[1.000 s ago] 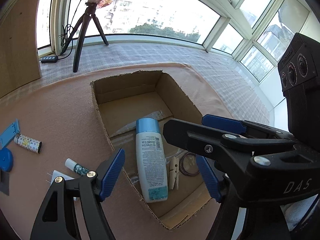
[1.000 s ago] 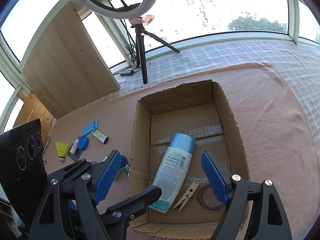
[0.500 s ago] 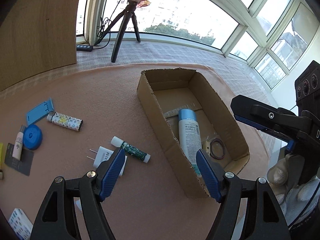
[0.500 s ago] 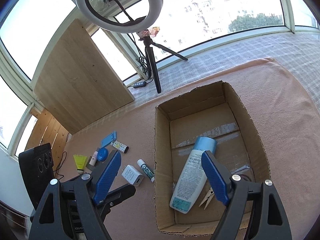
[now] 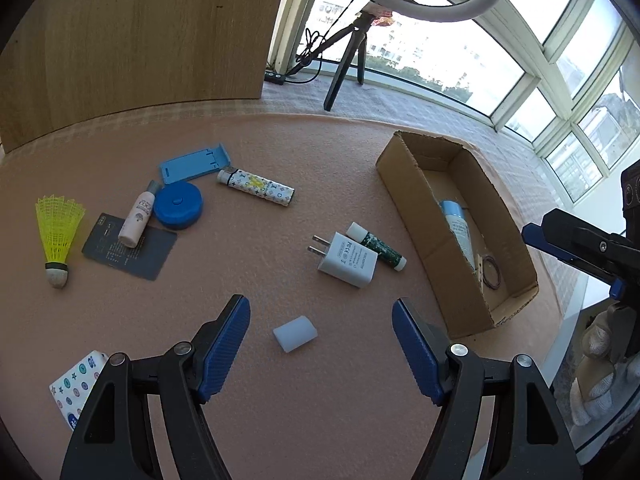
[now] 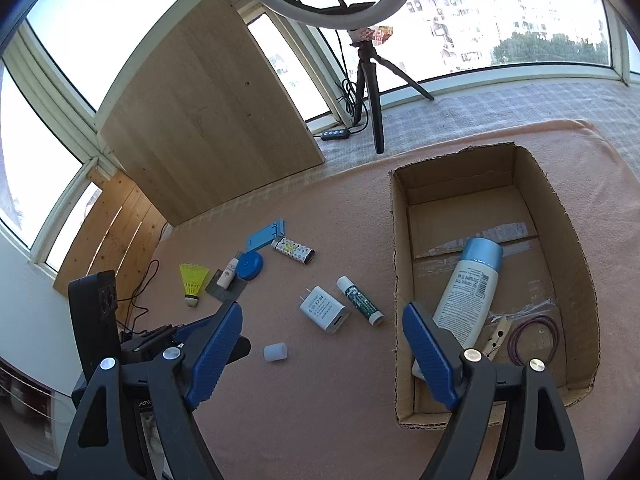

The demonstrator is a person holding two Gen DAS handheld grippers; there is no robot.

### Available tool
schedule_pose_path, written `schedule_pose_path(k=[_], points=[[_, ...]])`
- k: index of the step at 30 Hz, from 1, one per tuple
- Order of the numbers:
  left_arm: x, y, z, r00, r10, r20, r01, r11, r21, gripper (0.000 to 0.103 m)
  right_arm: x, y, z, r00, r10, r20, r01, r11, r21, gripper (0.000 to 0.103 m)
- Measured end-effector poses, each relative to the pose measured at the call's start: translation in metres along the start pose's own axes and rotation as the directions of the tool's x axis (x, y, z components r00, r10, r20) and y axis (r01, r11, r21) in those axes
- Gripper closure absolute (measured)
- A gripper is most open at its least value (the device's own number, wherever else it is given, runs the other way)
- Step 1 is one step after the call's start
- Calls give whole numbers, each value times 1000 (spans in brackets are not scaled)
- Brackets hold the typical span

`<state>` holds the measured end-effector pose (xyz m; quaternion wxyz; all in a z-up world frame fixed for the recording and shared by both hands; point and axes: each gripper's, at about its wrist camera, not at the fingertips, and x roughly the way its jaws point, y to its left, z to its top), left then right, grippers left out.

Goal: Organize objects
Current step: 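Move both tools back over the dotted tissue pack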

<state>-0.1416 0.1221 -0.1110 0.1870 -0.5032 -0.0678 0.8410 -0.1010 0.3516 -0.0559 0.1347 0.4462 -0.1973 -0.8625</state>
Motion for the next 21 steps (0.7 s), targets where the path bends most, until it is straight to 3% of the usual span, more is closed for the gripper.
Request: schedule_pose_path(k=[13, 21], points=[[-36, 97, -24, 996, 89, 22, -85, 987, -139, 26, 45, 39, -35, 990, 53, -130, -56, 998, -19, 24], [-56, 181, -51, 992, 125, 1, -119, 947, -298, 28, 75, 73, -61, 972, 95, -217, -106, 993, -42, 29]])
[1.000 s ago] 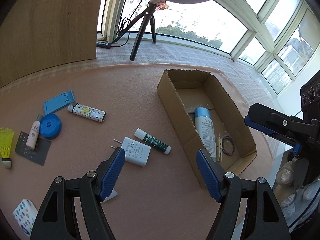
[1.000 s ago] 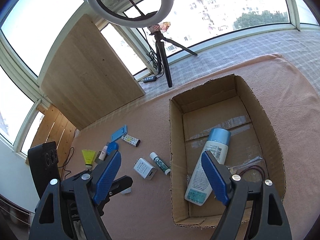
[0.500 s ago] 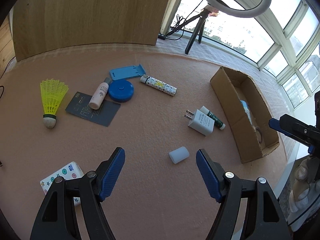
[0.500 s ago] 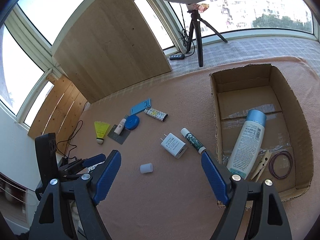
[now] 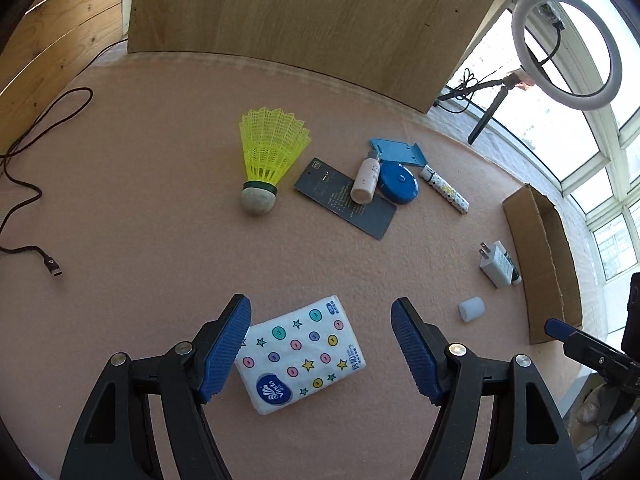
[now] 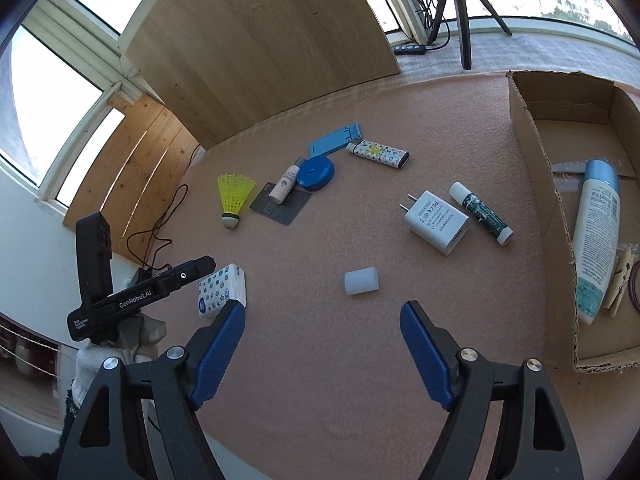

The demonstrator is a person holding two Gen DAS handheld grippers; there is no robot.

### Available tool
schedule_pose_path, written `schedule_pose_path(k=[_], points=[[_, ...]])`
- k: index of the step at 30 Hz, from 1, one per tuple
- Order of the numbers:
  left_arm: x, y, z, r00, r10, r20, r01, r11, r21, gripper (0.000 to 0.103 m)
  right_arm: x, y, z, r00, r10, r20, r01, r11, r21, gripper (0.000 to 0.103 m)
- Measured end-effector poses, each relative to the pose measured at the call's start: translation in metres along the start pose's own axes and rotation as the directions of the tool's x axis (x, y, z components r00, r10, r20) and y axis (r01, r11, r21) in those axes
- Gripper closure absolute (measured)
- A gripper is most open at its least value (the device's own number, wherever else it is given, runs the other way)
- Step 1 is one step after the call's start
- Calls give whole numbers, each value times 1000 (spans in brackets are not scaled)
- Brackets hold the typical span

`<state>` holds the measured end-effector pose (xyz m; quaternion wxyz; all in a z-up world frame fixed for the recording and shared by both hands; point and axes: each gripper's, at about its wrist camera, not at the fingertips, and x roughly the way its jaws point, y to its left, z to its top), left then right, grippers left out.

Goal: Organize objects
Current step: 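Move both tools back over the dotted tissue pack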

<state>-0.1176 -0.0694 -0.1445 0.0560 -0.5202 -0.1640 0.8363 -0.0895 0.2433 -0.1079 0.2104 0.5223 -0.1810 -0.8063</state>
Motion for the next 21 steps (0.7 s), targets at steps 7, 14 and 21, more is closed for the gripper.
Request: schedule_pose_path(k=[7, 14, 21], points=[[4, 35, -5, 998, -66, -18, 64, 996, -65, 34, 24, 24, -12, 998, 25, -63, -27, 999, -32, 35], [14, 35, -15, 990, -124, -61, 121, 991, -58, 35, 39, 34, -16, 995, 33, -93, -36, 999, -30, 39], [14, 7, -36, 982, -149, -115, 154, 987, 35, 35, 49, 30, -15, 993, 52, -109, -50, 998, 24, 42]])
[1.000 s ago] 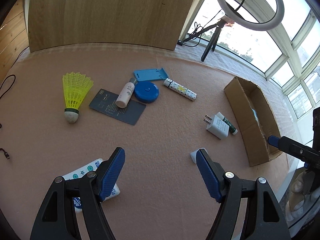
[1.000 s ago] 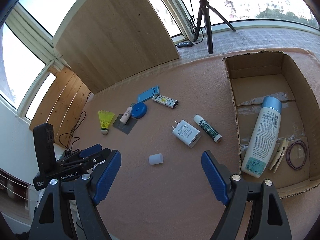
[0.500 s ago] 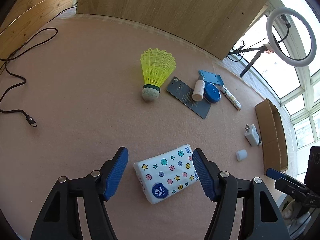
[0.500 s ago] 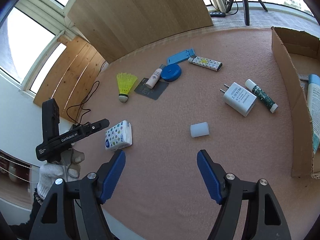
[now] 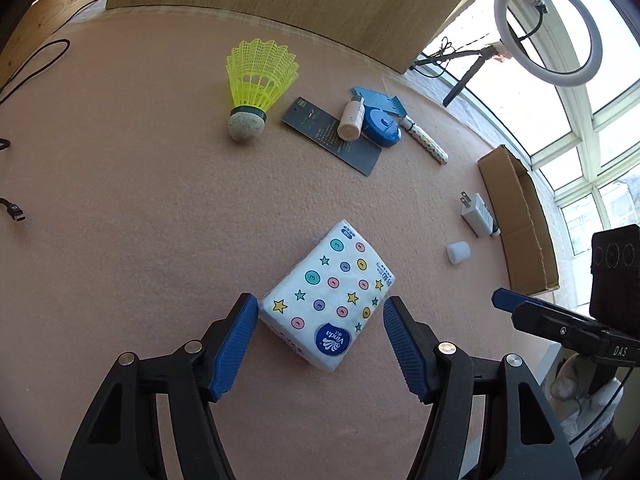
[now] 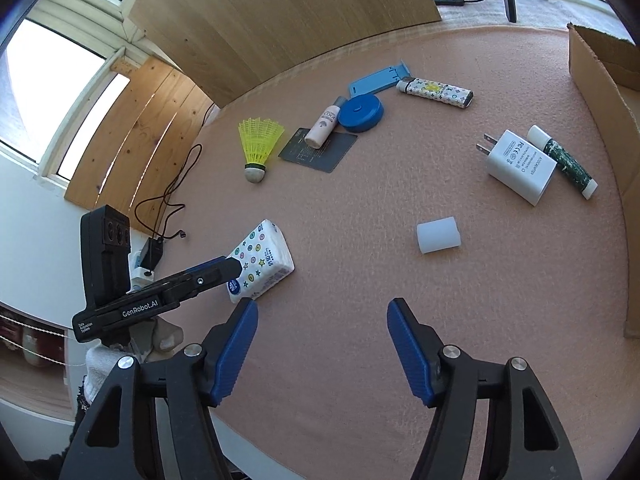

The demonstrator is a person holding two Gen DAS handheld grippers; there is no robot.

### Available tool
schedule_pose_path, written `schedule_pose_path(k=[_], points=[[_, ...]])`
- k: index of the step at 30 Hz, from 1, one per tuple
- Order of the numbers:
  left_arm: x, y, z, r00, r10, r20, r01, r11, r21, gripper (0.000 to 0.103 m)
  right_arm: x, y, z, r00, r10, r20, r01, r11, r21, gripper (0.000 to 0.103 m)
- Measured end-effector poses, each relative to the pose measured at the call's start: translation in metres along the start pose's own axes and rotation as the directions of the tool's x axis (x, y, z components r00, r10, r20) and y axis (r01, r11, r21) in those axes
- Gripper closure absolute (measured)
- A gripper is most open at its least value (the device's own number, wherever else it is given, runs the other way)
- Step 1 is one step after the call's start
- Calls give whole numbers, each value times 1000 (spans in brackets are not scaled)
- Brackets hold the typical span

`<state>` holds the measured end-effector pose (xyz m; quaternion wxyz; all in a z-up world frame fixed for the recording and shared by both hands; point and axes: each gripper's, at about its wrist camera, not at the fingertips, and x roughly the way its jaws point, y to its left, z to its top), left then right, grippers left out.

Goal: Organize objects
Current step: 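Move both tools back over the dotted tissue pack, then grasp the dotted tissue pack with the right tool while the left tool closes on it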

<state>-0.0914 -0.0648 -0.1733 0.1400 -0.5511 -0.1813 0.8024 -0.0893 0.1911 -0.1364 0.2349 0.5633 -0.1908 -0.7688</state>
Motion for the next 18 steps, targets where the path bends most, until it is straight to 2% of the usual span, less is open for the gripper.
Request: schedule_pose_path(k=[4, 9, 18], points=[[3, -19, -12, 1000, -19, -21, 20, 999, 43, 35, 9, 3, 4, 1000, 12, -12, -12, 1000, 9, 46], [11, -43, -23, 999, -1, -42, 6, 993, 118, 35, 29, 8, 8, 999, 30, -43, -29, 999, 21, 53], [17, -48, -13, 999, 43, -29, -38, 989, 140, 34, 60, 14, 18, 994, 47, -100, -45, 999, 28, 53]])
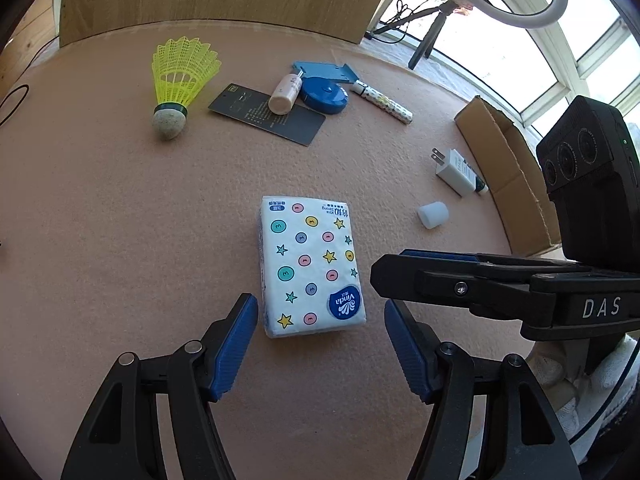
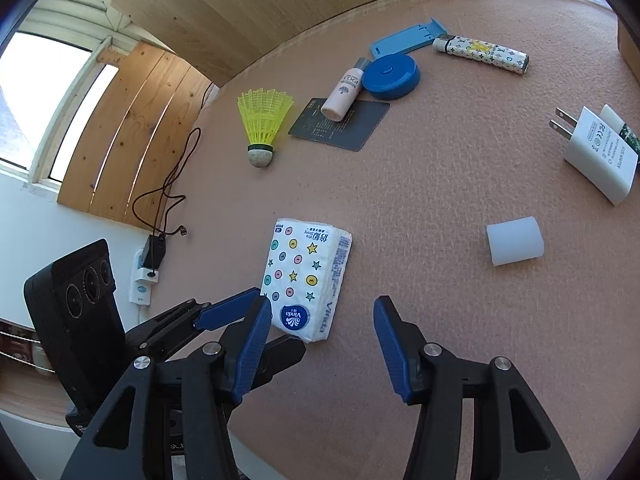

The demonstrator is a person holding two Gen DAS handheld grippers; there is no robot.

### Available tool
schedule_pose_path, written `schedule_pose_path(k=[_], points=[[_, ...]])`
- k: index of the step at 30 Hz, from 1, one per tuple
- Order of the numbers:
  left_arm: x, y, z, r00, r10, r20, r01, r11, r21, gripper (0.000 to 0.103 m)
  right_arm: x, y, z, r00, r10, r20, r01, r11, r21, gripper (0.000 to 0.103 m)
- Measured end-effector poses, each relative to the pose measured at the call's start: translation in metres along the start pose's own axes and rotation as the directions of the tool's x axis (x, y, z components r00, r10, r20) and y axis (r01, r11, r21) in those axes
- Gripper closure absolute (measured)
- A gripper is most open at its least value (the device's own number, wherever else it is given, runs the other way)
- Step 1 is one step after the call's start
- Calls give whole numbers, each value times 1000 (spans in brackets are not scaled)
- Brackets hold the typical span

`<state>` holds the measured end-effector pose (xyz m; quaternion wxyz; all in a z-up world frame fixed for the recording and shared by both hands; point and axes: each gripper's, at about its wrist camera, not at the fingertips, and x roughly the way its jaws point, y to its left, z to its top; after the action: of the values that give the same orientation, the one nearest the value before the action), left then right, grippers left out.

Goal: Organize objects
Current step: 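Grasp the dotted tissue pack with the right tool while the left tool closes on it, then carry the tissue pack over the box and lower it in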

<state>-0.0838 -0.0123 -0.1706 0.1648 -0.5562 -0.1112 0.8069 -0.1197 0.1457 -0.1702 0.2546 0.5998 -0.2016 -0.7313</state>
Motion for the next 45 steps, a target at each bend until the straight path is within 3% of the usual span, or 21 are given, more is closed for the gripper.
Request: schedule_pose_path(k=[7, 9, 11, 25, 36, 45], points=[[6, 4, 5, 1000, -7, -12, 7, 1000, 9, 35, 13, 2, 9, 999, -4, -36, 4, 1000, -7, 53], [7, 3, 6, 1000, -14, -17, 14, 1000, 14, 38, 16, 3, 11, 999, 6, -48, -7, 1000, -10, 53], [9, 2, 7, 1000, -18, -24, 19, 1000, 17, 49, 19, 5, 11, 998, 7, -57, -8, 1000, -22, 53], [12, -17, 9, 999, -38, -23, 38, 999, 25, 52, 9, 7, 8, 997, -65, -36, 62, 994, -87, 56], [8, -81, 39, 997, -74, 21, 71, 989, 131, 52, -57, -9, 8, 990, -106, 91, 113, 991, -75, 56], [22, -165, 67, 992, -125, 34, 112, 960, 255, 52, -126, -42, 10, 958, -182, 220, 193, 981, -28, 56]])
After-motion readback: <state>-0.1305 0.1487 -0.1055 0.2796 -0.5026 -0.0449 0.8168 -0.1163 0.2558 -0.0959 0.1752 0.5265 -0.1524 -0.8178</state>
